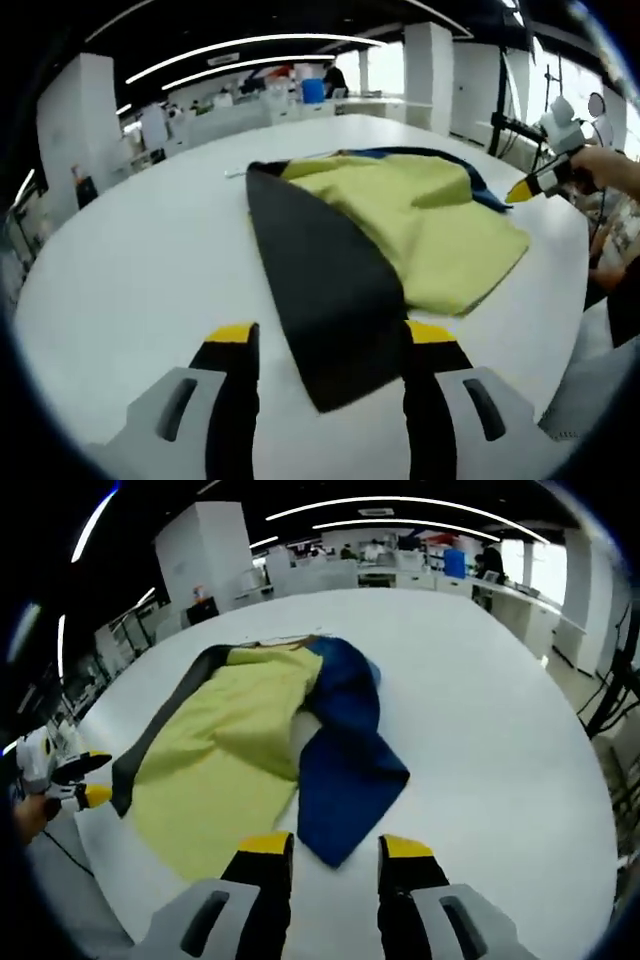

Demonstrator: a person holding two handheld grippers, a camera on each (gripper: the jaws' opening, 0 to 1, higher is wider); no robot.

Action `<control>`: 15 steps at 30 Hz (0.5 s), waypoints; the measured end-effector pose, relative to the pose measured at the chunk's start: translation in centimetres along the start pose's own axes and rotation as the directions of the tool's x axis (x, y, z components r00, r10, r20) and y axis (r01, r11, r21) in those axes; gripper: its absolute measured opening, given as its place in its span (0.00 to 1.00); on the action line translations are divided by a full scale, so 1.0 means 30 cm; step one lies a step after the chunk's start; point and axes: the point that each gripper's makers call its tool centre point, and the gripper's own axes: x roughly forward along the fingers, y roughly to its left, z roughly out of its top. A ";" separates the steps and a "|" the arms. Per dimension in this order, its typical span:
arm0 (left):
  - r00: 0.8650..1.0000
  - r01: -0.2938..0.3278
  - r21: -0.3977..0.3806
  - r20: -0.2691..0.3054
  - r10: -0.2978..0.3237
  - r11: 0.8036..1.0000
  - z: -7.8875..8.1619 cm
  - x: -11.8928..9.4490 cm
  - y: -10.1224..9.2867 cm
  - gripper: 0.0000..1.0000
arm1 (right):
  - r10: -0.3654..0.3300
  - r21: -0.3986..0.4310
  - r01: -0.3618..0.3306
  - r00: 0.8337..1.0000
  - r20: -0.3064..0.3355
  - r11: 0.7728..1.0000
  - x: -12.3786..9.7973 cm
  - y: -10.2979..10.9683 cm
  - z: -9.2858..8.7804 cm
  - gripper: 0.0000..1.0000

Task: Fold the garment on the visible template until the final outline fits inside the template.

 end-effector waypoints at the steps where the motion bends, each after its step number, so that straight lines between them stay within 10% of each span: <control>1: 1.000 -0.001 -0.018 -0.006 0.001 1.000 -0.007 0.001 -0.001 0.52 | -0.006 0.022 0.006 1.000 0.000 1.000 -0.001 -0.001 -0.002 0.25; 15: 0.998 -0.014 -0.036 -0.063 0.012 0.999 -0.083 0.001 -0.009 0.35 | -0.066 0.074 0.067 0.998 -0.016 0.995 0.023 0.008 -0.049 0.12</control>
